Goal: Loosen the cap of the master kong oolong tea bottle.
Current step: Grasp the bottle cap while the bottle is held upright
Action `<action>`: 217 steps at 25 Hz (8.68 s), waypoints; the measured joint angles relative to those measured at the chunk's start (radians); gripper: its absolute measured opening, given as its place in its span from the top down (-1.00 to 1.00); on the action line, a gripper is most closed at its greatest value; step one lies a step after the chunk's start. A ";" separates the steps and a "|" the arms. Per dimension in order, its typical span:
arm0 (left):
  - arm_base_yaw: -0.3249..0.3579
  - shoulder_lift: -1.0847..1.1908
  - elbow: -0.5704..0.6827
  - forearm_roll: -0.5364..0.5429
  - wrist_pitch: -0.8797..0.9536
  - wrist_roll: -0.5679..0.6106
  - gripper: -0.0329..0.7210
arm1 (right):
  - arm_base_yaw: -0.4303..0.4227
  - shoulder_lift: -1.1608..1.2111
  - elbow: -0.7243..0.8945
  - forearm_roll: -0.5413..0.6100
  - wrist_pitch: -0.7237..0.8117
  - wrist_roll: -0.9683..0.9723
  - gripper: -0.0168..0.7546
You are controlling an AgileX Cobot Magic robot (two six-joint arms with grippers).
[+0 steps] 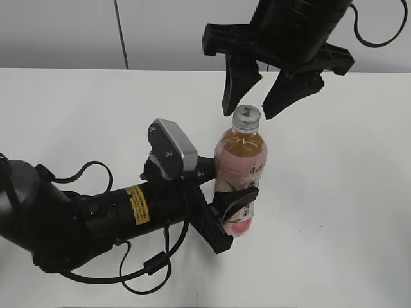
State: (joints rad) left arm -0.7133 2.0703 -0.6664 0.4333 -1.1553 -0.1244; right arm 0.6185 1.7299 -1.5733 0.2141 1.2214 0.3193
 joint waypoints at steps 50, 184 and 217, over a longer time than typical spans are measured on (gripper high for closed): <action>0.000 0.000 0.000 0.000 0.000 0.001 -0.09 | 0.000 0.034 -0.017 0.005 0.002 -1.365 -0.01; 0.000 0.000 0.000 0.009 -0.001 0.002 -0.09 | -0.002 0.016 0.013 0.026 0.001 -1.210 0.25; 0.000 0.000 0.000 0.008 -0.001 0.001 -0.09 | -0.002 0.009 -0.074 0.019 0.001 -0.140 -0.48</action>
State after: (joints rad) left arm -0.7133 2.0703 -0.6664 0.4410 -1.1562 -0.1237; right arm 0.6167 1.7391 -1.6470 0.2330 1.2227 0.1795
